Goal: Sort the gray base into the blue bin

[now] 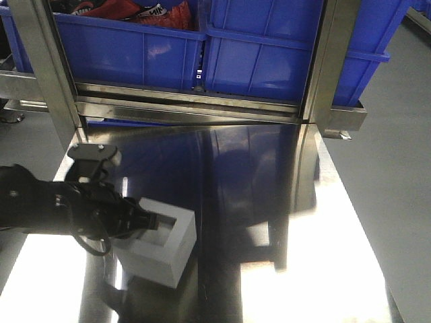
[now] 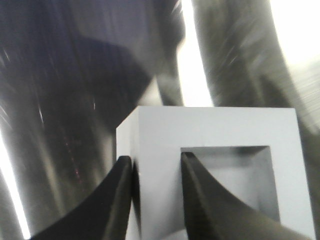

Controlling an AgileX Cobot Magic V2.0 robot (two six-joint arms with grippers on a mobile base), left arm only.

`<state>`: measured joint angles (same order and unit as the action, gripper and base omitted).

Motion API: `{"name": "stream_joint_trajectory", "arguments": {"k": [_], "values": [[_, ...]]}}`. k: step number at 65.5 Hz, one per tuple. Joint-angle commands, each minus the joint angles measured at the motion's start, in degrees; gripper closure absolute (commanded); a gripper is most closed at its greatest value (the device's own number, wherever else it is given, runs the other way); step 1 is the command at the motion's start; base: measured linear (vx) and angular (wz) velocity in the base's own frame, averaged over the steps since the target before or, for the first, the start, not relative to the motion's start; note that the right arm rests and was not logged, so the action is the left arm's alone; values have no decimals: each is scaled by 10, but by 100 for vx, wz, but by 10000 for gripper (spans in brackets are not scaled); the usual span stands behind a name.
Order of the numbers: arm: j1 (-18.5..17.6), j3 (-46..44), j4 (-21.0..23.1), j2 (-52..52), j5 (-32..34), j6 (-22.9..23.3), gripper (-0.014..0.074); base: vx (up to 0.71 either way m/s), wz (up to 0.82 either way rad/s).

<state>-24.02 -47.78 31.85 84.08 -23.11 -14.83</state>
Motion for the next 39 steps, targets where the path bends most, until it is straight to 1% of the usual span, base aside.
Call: {"name": "stream_joint_trajectory", "arguments": {"k": [1,12,19,29,35,39], "values": [[-1,-16,-3,-70,36,1,602,0,0],[-1,-1,-40,-153,37,1,602,0,0],[-1,33,-62,-217,65,0,602,0,0],[-1,100,-64,-324,120,0,602,0,0],[-1,137,-64,-391,131,-5,602,0,0],[-1,160,-64,-440,131,-22,602,0,0]]}}
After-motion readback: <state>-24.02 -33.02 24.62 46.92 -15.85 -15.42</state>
